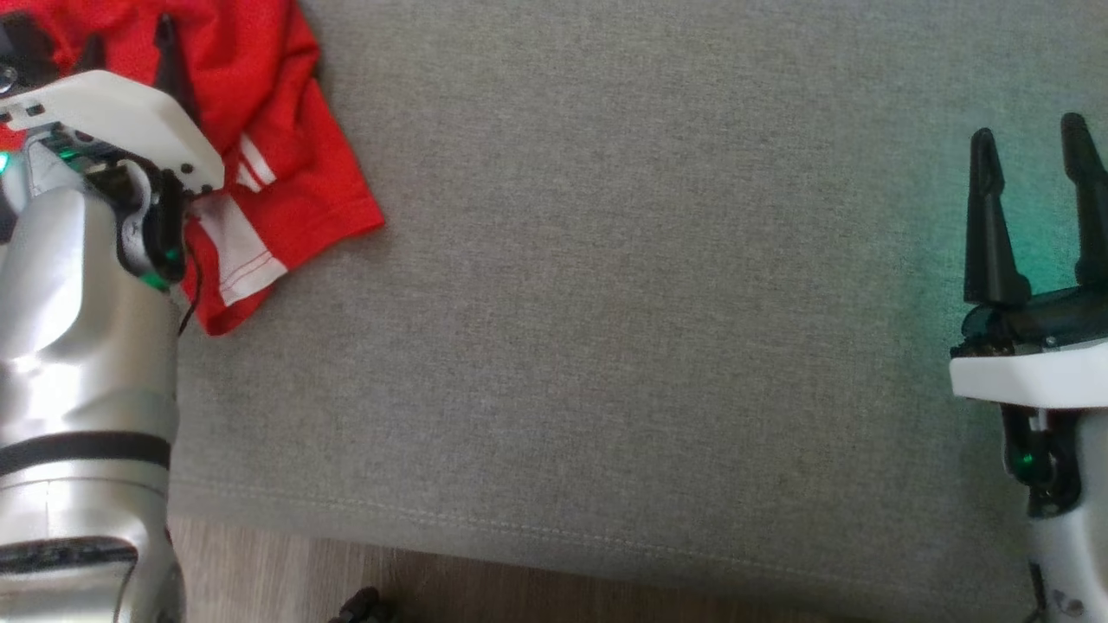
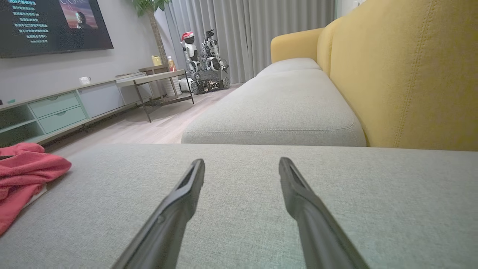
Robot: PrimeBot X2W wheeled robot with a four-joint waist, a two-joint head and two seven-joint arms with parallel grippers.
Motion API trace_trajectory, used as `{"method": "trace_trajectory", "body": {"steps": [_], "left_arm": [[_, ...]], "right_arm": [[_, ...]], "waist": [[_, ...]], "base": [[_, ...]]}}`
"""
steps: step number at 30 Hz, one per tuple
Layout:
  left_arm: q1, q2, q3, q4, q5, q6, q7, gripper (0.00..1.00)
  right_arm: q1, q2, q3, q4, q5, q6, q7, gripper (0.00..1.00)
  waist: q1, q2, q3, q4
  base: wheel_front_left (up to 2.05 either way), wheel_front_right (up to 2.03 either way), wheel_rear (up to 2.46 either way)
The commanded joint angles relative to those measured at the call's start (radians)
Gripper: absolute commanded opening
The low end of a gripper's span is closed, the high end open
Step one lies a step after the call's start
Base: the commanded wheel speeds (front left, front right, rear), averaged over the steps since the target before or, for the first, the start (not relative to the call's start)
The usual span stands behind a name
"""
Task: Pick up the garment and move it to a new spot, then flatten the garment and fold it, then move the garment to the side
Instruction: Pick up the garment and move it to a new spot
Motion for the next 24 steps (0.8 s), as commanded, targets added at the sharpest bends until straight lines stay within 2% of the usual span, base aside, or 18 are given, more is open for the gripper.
{"method": "trace_trajectory", "body": {"steps": [1,2,7,14,18,24], "left_arm": [[-0.031,0.056,0.020,-0.021,0.006,0.007,0.001,0.39],[-0.038,0.059,0.019,-0.006,0.007,0.010,0.002,0.00],[-0.059,0.064,0.015,0.037,0.003,0.001,-0.042,0.00],[-0.059,0.058,0.029,0.013,-0.020,-0.028,-0.203,0.00],[-0.039,0.055,0.036,-0.066,-0.027,-0.050,-0.252,0.00],[0.029,0.043,0.054,-0.254,-0.036,-0.068,-0.264,0.00]], "right_arm": [[-0.007,-0.016,0.021,-0.035,0.003,-0.001,0.000,1.00],[-0.007,-0.016,0.021,-0.034,0.004,-0.001,-0.001,1.00],[-0.008,-0.013,0.022,-0.020,0.006,-0.001,-0.007,1.00],[-0.012,0.013,0.037,0.025,0.009,-0.001,-0.024,1.00],[-0.016,0.035,0.048,0.062,0.011,-0.001,-0.036,1.00],[-0.015,0.077,0.067,0.120,0.009,-0.001,-0.053,1.00]], "waist": [[-0.0001,0.0000,0.002,-0.003],[-0.0001,0.0000,0.004,-0.005],[-0.0001,0.0000,-0.003,-0.007],[-0.0001,0.0000,-0.077,-0.002],[-0.0001,0.0000,-0.142,-0.006],[-0.0001,0.0000,-0.241,-0.020]], "base": [[0.00,0.00,0.00],[0.00,0.00,0.00],[0.00,0.00,0.00],[0.00,0.00,0.00],[0.00,0.00,0.00],[0.00,0.00,0.00]]}}
